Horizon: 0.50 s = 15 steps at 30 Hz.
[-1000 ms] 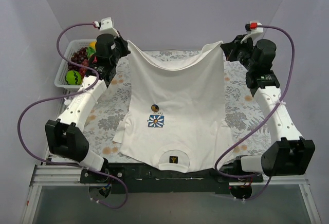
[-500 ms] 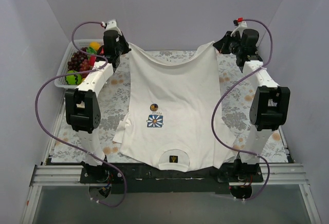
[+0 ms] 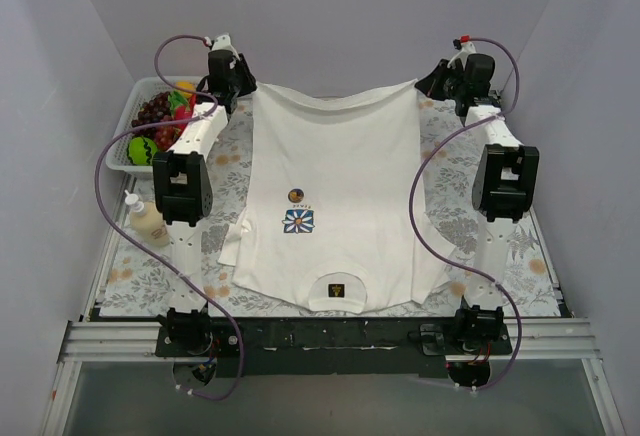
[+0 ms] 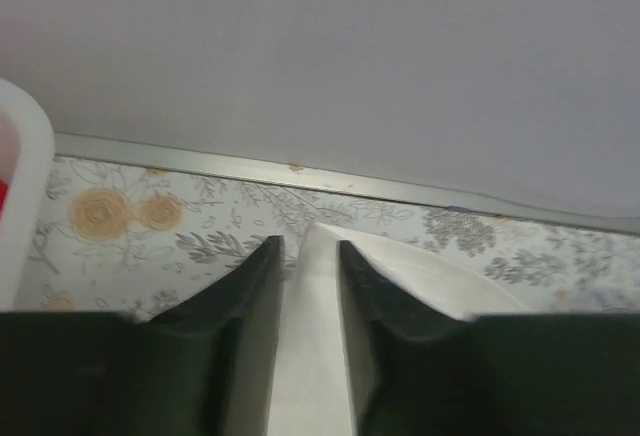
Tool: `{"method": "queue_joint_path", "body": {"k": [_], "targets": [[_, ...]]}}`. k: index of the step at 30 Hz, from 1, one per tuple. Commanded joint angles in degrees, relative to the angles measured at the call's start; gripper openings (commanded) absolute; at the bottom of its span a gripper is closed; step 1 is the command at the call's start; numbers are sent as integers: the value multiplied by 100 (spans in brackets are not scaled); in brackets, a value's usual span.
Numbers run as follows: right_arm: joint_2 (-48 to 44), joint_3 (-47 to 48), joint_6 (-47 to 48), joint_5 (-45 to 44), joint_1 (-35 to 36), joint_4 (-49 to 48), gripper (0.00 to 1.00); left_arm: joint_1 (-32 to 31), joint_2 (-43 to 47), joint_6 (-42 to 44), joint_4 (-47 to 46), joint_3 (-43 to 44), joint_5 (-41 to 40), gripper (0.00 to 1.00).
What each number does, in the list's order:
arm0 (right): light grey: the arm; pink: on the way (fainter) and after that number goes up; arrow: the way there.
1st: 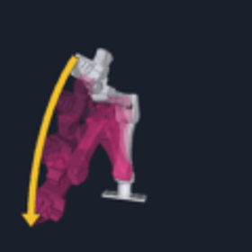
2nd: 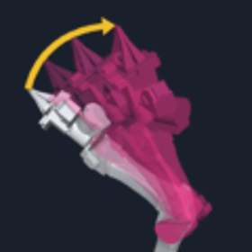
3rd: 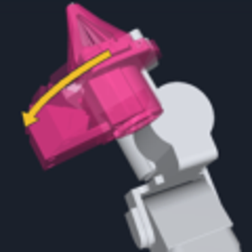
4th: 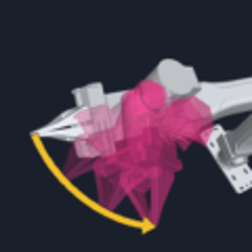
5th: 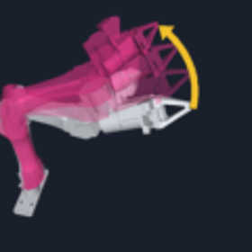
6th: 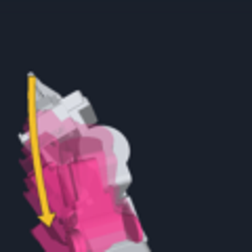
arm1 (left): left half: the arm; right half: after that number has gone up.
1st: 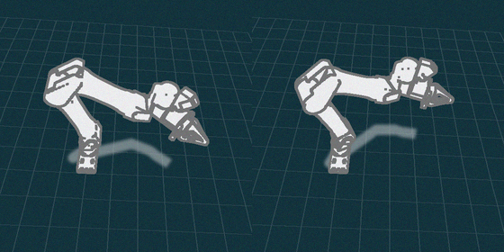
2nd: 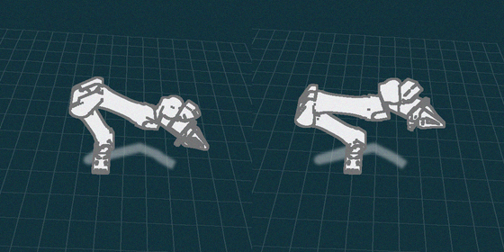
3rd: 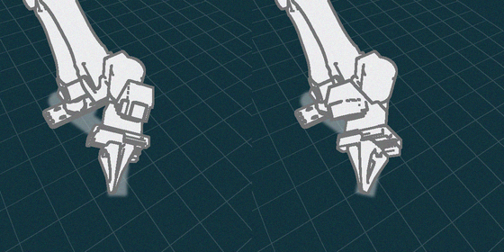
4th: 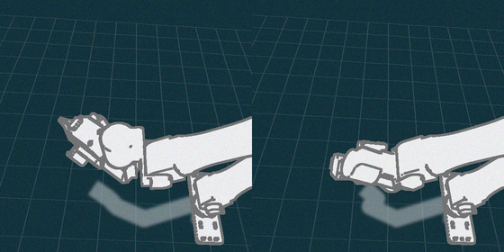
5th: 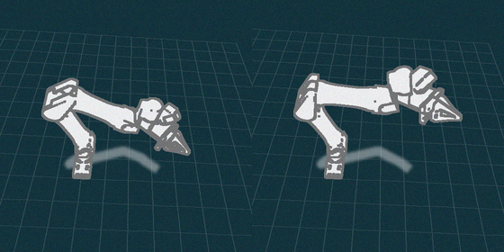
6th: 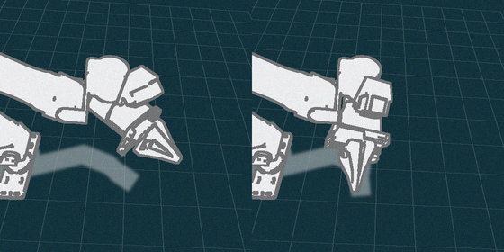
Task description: Pin the brooch onto the clothing
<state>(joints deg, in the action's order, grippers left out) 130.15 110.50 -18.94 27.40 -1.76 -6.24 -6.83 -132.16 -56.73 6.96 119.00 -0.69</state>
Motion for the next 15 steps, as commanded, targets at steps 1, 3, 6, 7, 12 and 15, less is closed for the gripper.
{"method": "queue_joint_path", "body": {"k": [1,3,6,7,12,15], "targets": [[562,875,-259,-181,-26,-10,16,129,-222,-40,498,781,-19,47],[774,1429,-268,-506,-26,227,49,182,-232,-101,561,853,60,92],[820,1537,-216,-858,-26,334,71,208,-126,-145,561,765,225,98],[663,1458,-189,-911,-26,317,73,208,-13,-137,569,722,253,98],[-41,590,-49,-947,-26,368,81,208,515,-224,569,265,429,98],[-577,114,39,-833,0,614,81,217,1059,-400,552,-349,613,98]]}}
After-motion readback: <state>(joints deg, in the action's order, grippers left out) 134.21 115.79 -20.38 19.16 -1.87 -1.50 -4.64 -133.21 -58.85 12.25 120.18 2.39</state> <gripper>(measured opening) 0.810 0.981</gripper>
